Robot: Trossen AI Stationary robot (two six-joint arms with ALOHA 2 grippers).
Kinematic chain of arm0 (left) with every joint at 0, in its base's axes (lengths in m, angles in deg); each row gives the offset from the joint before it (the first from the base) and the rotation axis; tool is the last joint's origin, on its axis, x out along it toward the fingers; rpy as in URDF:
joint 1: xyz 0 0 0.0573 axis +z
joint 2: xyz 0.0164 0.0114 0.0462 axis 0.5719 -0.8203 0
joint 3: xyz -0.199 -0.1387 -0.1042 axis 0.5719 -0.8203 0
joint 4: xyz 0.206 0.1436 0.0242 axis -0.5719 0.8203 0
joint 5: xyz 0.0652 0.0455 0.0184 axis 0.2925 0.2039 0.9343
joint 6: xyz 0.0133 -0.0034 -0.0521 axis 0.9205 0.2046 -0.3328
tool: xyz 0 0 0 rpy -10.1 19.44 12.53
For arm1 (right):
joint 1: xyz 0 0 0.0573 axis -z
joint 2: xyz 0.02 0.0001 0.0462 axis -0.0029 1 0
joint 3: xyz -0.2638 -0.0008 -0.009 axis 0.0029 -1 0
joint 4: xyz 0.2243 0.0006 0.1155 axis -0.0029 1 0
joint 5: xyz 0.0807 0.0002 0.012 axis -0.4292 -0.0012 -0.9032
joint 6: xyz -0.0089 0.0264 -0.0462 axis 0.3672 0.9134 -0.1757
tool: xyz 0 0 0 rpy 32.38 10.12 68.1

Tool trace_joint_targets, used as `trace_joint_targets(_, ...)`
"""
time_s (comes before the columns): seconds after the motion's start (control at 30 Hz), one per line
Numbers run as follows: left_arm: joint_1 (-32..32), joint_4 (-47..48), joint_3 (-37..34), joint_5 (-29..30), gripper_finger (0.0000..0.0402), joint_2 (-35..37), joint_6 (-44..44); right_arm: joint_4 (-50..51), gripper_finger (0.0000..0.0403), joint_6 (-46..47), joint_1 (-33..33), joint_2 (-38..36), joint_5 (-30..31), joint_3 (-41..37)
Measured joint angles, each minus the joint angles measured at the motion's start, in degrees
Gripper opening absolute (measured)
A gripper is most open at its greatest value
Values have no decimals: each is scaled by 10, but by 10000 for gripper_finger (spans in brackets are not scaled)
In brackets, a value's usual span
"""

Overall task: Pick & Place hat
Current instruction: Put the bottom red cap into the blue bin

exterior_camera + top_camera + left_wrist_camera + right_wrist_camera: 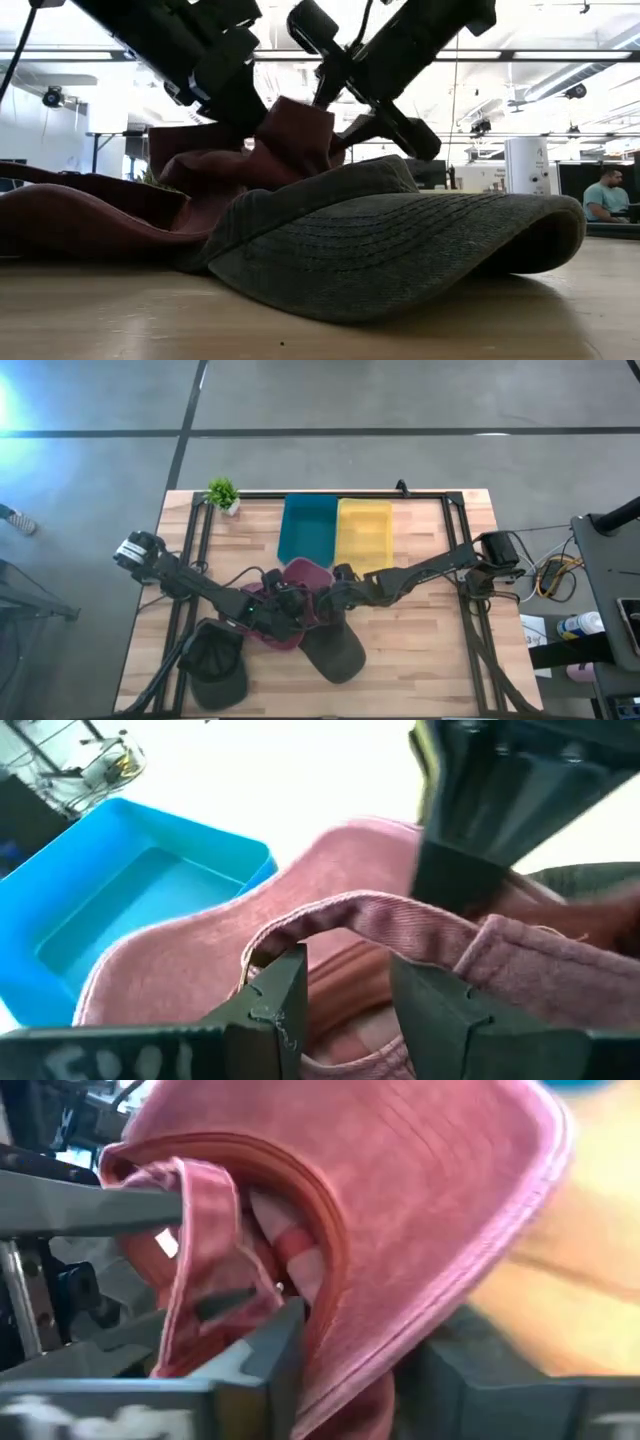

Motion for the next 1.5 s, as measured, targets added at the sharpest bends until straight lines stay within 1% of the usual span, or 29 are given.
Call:
trace_joint_targets(0.1, 0, 1, 0, -10, 138, 0, 11, 7, 170, -43, -1, -10, 18, 0)
trace_joint_targets(0.17, 0, 0, 0, -14, 138, 0, 12, 9, 187, -62, 0, -16, 16, 0)
trace_joint_targets(0.3, 7, -4, -1, -23, 138, -16, 12, 12, 211, -84, -1, -20, 4, 0)
trace_joint_targets(0.4, 14, -24, -2, -29, 138, -37, 15, 24, 227, -107, -3, -31, 4, 0)
trace_joint_targets(0.57, 23, -64, -2, -40, 138, -61, 36, 86, 257, -159, -5, -62, -1, 8)
trace_joint_targets(0.6, 26, -69, -2, -40, 138, -64, 36, 98, 262, -170, -6, -66, -15, 9)
trace_joint_targets(0.7, 35, -73, -2, -36, 138, -65, 37, 114, 278, -196, -13, -72, -86, 5)
trace_joint_targets(0.77, 40, -74, -1, -31, 138, -65, 39, 114, 285, -208, -25, -72, -101, 2)
trace_joint_targets(0.93, 61, -97, -2, -34, 138, -62, 41, 110, 293, -232, -42, -72, -97, -3)
trace_joint_targets(1.07, 73, -119, -2, -61, 138, -61, 49, 89, 291, -235, -41, -57, -74, -9)
trace_joint_targets(1.2, 74, -125, -2, -97, 138, -62, 70, 37, 290, -242, -38, -47, -66, -9)
trace_joint_targets(1.3, 73, -128, -2, -115, 138, -64, 74, 26, 290, -229, -36, -40, -60, -9)
trace_joint_targets(1.43, 72, -140, -2, -115, 138, -58, 75, 28, 290, -202, -34, -23, -60, -15)
trace_joint_targets(1.5, 72, -145, -1, -115, 138, -54, 90, 25, 285, -201, -34, -14, -60, -16)
